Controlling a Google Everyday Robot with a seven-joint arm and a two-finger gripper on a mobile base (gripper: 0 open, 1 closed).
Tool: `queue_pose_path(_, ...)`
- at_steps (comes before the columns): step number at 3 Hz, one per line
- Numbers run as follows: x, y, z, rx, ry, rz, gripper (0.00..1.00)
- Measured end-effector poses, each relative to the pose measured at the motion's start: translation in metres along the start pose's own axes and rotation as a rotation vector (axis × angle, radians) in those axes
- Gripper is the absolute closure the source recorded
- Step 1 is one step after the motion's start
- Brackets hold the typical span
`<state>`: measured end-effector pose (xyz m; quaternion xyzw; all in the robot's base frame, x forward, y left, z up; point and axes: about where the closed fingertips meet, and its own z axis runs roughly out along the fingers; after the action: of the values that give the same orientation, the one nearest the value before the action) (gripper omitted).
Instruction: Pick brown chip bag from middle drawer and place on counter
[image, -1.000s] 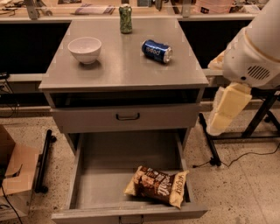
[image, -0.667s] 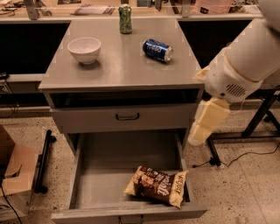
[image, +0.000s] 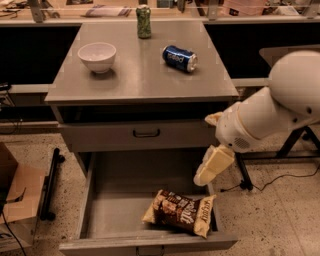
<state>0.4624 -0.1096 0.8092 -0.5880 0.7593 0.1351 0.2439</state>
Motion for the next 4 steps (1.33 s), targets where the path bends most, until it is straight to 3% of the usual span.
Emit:
queue_pose_path(1, 0.001, -0.003, 0.006, -0.002, -0.011, 0.004, 0.0)
queue_pose_path(2, 0.013, -0.002, 0.029, -0.028, 0.01, 0.054, 0.0)
queue_pose_path(3, 0.048, 0.007, 0.098, -0.076, 0.045, 0.161, 0.0)
queue_pose_path(4, 0.076, 0.015, 0.145, -0.1, 0.062, 0.234, 0.0)
